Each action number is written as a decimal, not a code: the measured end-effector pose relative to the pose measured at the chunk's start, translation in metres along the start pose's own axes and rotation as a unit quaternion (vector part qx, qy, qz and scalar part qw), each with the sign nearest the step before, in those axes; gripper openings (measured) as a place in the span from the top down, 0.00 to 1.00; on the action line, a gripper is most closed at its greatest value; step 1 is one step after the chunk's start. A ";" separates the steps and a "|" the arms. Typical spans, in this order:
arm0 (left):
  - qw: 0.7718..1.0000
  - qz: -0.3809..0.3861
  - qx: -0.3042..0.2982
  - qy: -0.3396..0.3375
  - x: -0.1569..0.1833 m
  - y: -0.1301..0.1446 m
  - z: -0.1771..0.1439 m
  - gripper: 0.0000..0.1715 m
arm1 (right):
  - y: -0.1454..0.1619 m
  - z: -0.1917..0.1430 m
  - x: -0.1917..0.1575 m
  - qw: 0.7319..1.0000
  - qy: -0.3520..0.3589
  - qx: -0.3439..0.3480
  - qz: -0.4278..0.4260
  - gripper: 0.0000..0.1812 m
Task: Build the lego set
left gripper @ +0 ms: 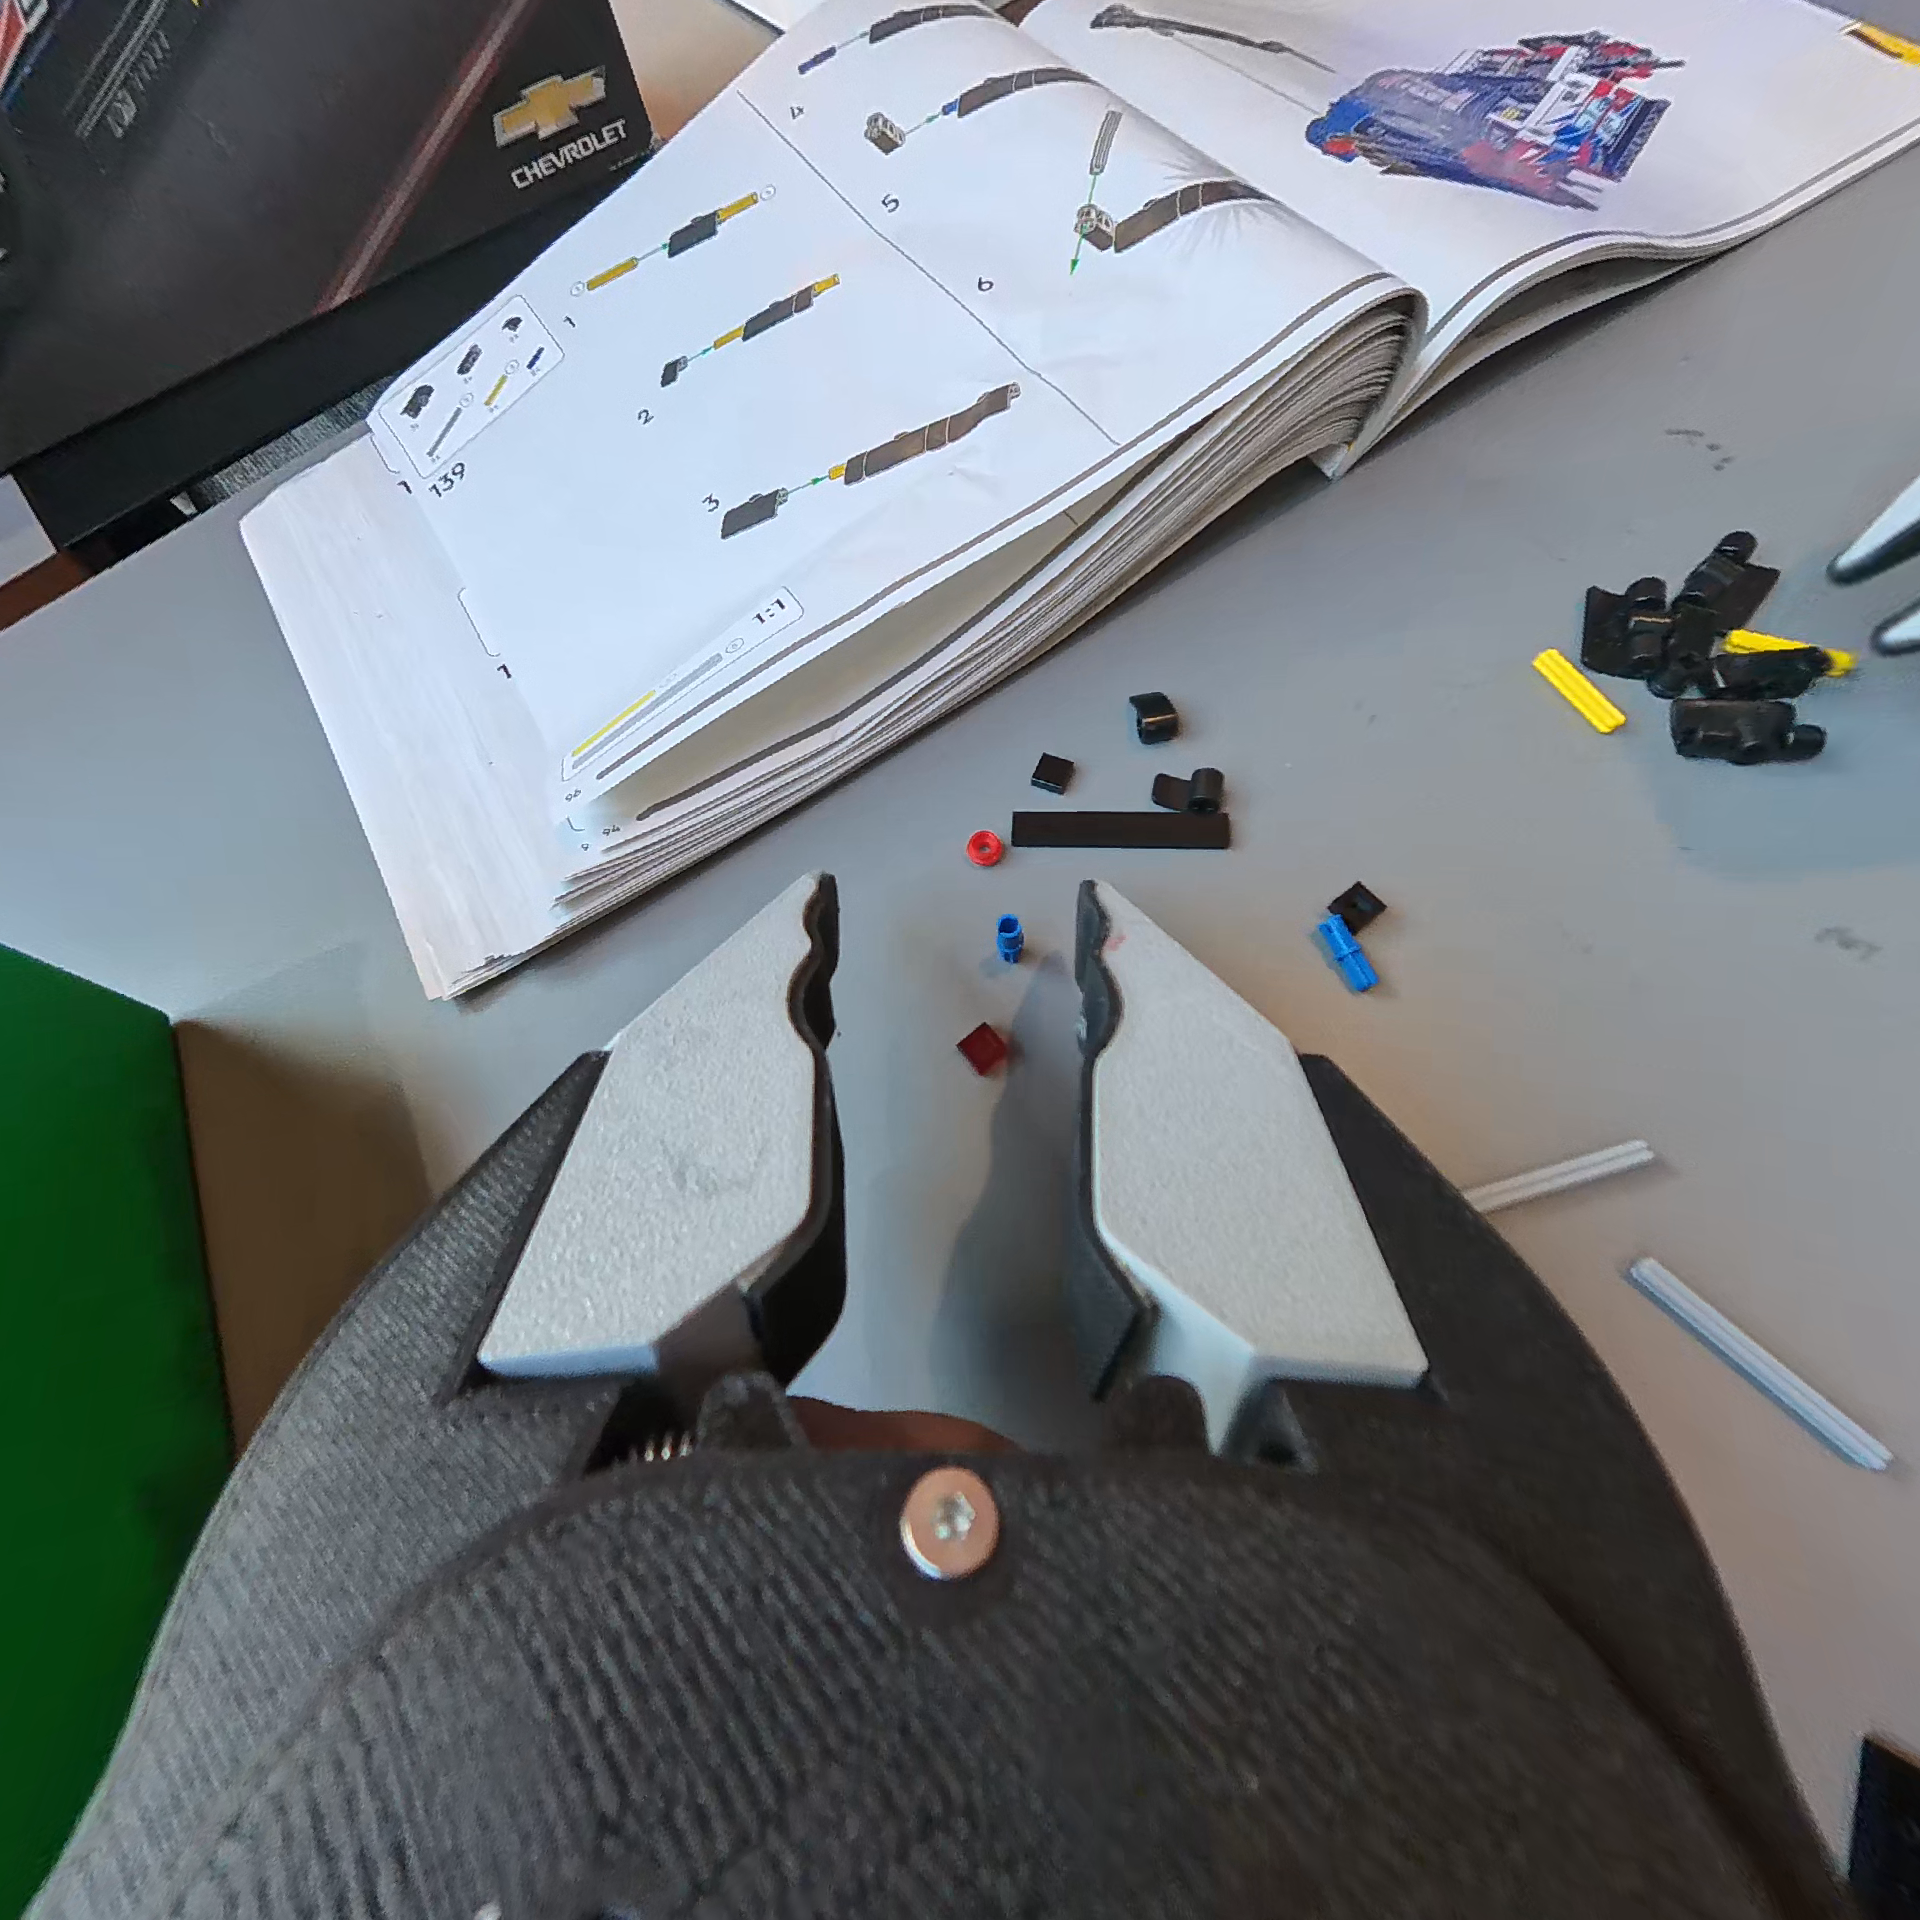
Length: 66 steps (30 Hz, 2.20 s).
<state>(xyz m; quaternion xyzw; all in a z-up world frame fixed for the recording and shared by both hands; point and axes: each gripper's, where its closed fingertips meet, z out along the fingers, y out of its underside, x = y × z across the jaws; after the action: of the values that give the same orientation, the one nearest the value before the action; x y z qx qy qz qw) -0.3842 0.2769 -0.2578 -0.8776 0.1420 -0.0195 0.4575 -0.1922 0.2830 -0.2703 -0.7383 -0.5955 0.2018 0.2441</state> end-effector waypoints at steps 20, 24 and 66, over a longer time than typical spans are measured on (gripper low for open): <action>1.000 -0.022 0.013 -0.018 -0.013 -0.004 -0.002 0.76 | -0.088 0.012 -0.004 0.989 -0.025 0.145 0.021 0.84; 1.000 -0.022 0.013 -0.018 -0.013 -0.004 -0.002 0.76 | -0.079 0.040 -0.083 0.982 -0.160 0.051 -0.088 0.88; 1.000 -0.014 -0.019 0.012 -0.005 0.003 -0.004 0.76 | -0.078 0.078 0.004 0.996 -0.009 -0.084 -0.041 1.00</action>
<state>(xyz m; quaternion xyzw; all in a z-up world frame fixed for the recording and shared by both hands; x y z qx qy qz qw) -0.3904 0.2731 -0.2576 -0.8877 0.1358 -0.0333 0.4387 -0.2976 0.3099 -0.2857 -0.7294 -0.6423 0.1471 0.1840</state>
